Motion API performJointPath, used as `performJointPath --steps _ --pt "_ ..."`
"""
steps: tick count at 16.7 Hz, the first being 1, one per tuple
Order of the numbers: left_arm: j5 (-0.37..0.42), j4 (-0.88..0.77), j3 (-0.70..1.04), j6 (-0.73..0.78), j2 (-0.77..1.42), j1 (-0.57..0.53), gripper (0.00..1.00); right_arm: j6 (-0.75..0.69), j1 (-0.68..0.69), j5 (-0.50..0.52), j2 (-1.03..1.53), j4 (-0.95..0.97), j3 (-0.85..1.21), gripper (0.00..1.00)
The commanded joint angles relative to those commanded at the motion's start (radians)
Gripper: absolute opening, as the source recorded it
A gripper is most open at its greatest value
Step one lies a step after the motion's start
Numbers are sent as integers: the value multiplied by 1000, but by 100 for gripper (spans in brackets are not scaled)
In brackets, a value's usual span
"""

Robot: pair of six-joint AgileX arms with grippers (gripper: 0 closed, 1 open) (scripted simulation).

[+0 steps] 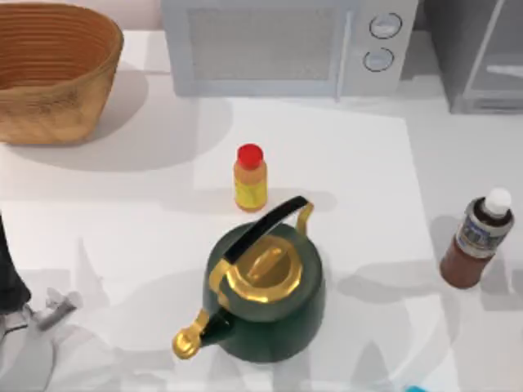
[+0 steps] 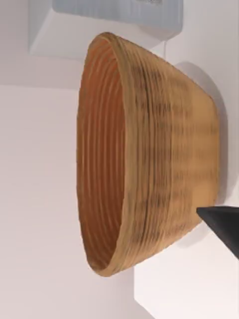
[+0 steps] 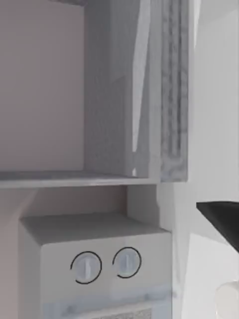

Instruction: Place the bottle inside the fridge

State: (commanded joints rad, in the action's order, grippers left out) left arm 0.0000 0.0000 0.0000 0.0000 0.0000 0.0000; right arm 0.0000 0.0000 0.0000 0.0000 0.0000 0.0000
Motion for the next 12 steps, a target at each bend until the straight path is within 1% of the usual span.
performJointPath --steps 3,5,8,12 --pt "0 0 0 0 0 0 100 -8 -1 -11 4 12 0 100" --pt "0 0 0 0 0 0 100 -40 -5 -63 39 65 0 100" --pt "0 0 0 0 0 0 100 -116 -21 -214 168 223 0 100" --pt "0 0 0 0 0 0 100 -231 -66 -489 484 543 7 100"
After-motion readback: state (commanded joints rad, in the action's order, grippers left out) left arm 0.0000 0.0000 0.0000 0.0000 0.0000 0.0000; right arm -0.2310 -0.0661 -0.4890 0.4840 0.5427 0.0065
